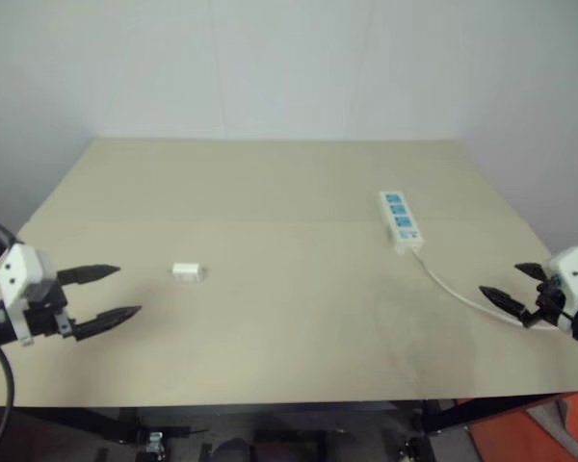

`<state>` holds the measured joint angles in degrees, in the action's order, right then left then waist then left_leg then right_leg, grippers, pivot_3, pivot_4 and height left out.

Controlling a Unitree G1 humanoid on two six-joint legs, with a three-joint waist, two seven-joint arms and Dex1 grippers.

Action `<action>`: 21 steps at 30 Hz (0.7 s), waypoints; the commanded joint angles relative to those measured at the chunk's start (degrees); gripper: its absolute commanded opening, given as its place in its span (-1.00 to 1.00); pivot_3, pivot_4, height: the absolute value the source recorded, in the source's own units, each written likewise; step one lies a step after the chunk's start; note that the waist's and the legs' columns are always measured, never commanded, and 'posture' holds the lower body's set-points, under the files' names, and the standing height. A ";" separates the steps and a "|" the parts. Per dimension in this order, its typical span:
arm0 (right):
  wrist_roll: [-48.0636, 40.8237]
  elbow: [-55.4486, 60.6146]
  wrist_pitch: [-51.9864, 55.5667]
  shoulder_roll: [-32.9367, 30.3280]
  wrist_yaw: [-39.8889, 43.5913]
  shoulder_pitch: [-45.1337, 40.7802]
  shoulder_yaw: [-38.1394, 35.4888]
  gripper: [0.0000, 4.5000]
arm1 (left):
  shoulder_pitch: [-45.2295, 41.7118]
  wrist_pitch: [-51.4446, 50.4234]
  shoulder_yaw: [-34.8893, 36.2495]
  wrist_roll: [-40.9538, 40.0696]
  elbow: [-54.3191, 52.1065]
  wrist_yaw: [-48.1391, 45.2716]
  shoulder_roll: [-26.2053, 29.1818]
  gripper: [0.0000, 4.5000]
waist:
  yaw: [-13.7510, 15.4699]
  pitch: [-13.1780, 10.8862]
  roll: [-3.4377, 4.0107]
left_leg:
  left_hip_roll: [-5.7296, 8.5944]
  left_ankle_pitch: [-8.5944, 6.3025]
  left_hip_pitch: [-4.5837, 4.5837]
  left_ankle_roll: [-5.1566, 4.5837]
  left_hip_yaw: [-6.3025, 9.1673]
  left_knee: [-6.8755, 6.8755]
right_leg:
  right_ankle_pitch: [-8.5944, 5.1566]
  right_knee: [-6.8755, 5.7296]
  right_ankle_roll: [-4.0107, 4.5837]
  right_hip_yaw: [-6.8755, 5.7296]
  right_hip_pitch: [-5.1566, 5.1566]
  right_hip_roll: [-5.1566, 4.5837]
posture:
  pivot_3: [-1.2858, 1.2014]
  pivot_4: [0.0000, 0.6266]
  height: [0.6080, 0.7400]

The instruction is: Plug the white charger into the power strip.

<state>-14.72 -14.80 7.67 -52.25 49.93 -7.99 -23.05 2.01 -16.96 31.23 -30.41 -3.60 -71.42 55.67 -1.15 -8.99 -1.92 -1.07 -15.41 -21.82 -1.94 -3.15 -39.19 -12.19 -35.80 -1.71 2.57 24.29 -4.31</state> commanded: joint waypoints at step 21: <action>-1.43 1.31 -4.38 -0.52 2.31 0.47 -0.99 1.00 | -0.59 -0.89 0.44 -0.63 -2.76 1.19 1.09 0.99 | 0.11 0.00 0.00 | 0.00 0.00 0.00 0.00 -0.02 0.00 | 0.00 0.00 0.00 0.00 0.00 0.00 | 0.03 -0.52 1.00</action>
<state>-16.15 -15.10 6.91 -51.75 51.35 -7.96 -23.05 2.07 -17.66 31.21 -30.45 -4.70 -70.49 55.68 -1.04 -8.99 -1.92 -1.06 -15.41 -21.82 -1.94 -3.17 -39.19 -12.19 -35.80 -1.71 2.57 24.29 -4.31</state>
